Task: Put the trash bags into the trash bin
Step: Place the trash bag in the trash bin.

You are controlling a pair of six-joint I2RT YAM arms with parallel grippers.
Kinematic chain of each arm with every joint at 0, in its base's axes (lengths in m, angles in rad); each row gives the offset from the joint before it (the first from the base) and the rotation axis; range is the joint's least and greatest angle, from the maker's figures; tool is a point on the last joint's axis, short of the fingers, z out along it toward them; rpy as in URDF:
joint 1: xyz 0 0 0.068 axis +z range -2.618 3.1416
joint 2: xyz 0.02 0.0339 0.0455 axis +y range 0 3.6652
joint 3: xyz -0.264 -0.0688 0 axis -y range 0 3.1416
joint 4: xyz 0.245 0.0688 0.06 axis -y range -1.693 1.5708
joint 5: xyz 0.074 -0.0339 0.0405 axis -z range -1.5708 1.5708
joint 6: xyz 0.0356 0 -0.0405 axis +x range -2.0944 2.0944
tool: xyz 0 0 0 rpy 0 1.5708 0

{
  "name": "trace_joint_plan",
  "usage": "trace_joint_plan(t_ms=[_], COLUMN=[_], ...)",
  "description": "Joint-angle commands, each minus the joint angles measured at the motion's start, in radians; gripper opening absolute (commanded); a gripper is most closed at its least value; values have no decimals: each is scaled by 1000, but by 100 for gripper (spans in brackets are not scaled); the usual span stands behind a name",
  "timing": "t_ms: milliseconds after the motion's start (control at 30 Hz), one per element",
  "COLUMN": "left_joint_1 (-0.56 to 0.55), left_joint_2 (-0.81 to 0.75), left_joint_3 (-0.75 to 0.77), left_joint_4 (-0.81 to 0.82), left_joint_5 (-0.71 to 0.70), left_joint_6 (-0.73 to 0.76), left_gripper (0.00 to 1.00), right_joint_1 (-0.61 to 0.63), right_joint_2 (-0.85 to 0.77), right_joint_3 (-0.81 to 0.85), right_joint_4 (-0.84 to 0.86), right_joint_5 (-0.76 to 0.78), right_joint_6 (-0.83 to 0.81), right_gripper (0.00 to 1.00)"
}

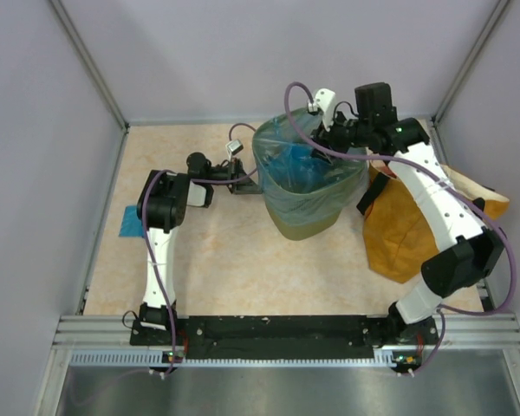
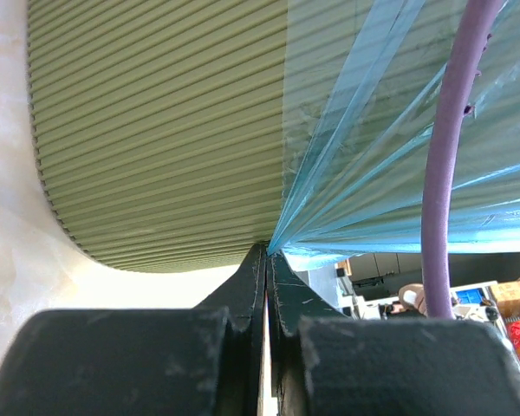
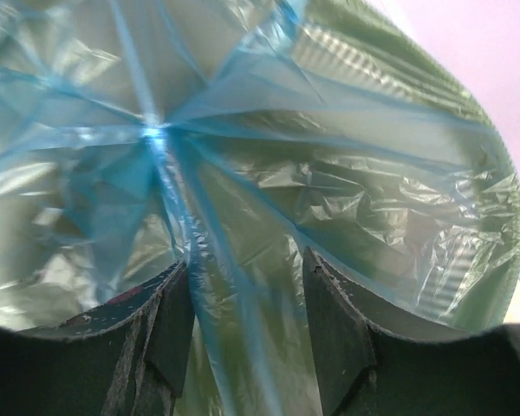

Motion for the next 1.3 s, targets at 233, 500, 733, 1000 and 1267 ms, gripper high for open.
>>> trace_joint_plan(t_ms=[233,500,733,1000,1267], left_joint_1=[-4,-5,-5,-5,4], left_joint_2=[-3,-3,3,8,-57], left_joint_3=[-13,-12,-9,-6,-35], left_joint_4=[313,348,355,359,361], left_joint_5=[-8,0,-3,-2,31], left_joint_6=[25,9,-4,-10,42], left_gripper=[0,0,0,0,3], right_joint_1=[1,1,3,16,21], right_joint_2=[30,43,76,99,57], right_joint_3=[-97,-153,-176,-190,-149], right_joint_4=[-11,-23,-23,-16,-14], right_joint_5=[204,325,402,454,445], right_joint_6=[-159,-239,-285,-310,-284], right_gripper=[45,44,44,48,56])
